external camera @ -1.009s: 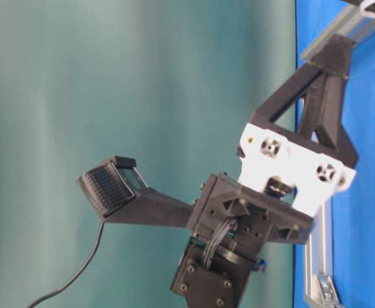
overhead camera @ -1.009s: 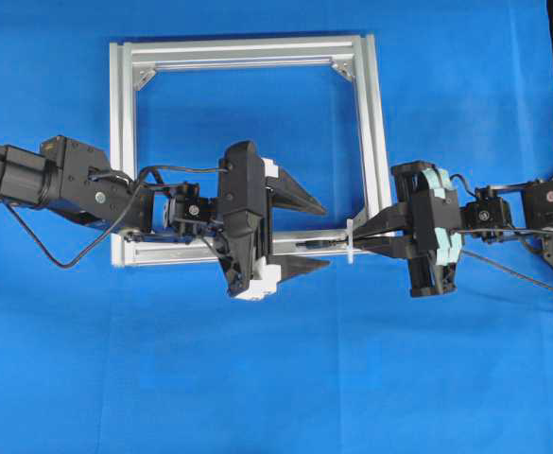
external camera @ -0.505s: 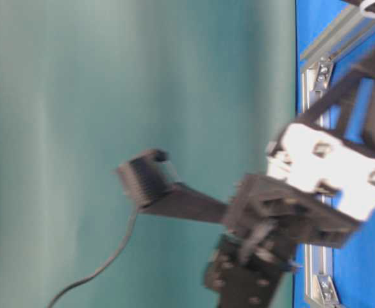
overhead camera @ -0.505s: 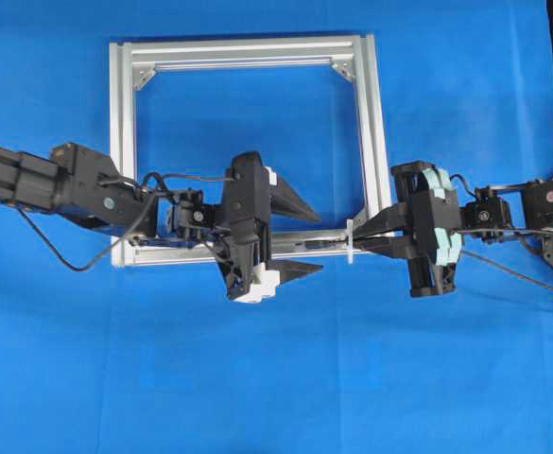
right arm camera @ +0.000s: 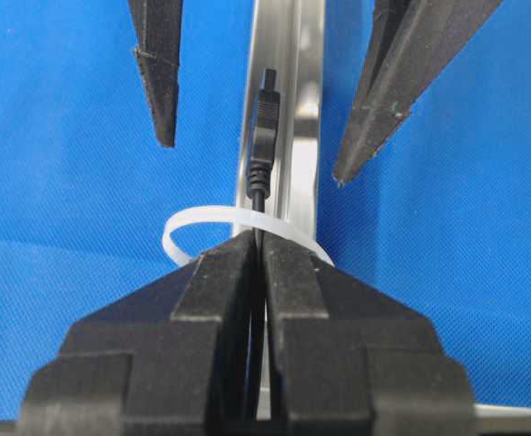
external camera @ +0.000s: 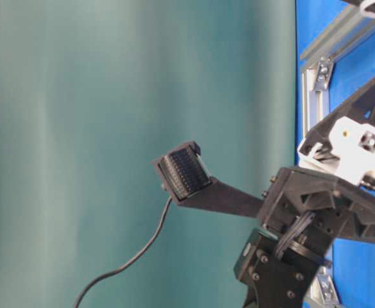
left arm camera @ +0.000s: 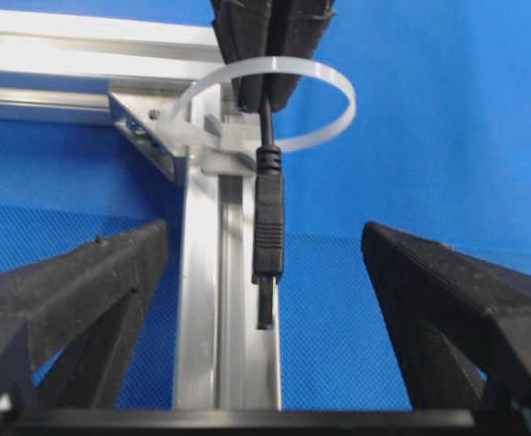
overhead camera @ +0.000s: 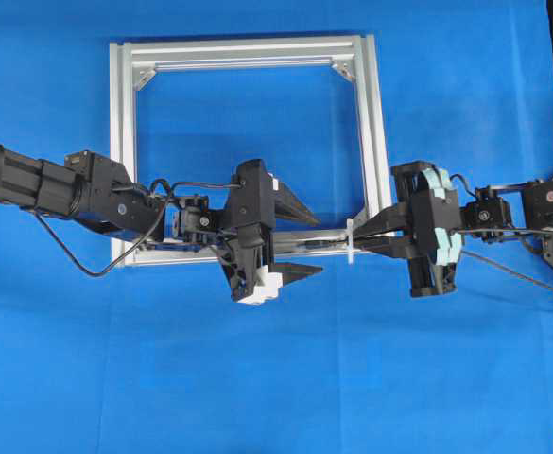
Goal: Insert the wire through the string loop located on the right side.
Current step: 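Close the left gripper on the USB plug beyond the loop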
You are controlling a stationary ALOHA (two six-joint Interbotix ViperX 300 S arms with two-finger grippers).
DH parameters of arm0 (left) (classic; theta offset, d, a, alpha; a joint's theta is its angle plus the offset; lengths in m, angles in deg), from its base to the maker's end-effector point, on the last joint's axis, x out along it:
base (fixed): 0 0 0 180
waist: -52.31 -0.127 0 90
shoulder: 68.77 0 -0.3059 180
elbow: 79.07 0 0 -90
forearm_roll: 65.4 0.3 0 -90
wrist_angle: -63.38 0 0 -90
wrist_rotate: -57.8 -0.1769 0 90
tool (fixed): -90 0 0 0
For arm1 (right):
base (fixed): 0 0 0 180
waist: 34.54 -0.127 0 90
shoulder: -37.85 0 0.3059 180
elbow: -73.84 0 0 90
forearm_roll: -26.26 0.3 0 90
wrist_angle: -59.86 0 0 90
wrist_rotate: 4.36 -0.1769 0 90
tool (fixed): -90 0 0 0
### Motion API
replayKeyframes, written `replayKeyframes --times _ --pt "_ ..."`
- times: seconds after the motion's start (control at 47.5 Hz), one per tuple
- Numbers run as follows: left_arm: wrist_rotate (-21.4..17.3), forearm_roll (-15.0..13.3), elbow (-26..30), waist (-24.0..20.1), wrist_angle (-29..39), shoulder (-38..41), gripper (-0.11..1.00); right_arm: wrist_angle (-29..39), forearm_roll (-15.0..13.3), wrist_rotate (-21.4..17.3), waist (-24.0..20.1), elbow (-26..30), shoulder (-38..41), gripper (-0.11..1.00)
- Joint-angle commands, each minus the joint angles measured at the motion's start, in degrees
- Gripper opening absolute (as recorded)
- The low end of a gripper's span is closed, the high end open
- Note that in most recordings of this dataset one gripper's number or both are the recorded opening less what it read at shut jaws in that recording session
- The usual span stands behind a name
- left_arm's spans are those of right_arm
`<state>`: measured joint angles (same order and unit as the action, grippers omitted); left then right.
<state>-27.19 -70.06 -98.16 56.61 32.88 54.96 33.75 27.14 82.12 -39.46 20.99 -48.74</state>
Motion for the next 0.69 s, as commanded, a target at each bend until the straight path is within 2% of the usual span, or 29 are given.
replayKeyframes --times 0.0,0.526,0.589,0.673 --pt "0.00 0.18 0.88 0.18 -0.62 -1.14 0.91 -0.53 0.00 0.09 -0.09 0.62 -0.44 -0.03" --pt "0.00 0.00 0.79 0.00 -0.62 -1.23 0.90 -0.44 -0.09 0.09 0.00 0.62 -0.44 -0.03" --pt "0.00 0.00 0.79 -0.09 -0.62 -1.23 0.84 -0.44 -0.09 0.09 0.00 0.62 -0.44 -0.03" --pt "0.00 0.00 0.70 -0.18 -0.79 -1.23 0.64 -0.44 -0.09 0.09 0.00 0.62 -0.44 -0.03"
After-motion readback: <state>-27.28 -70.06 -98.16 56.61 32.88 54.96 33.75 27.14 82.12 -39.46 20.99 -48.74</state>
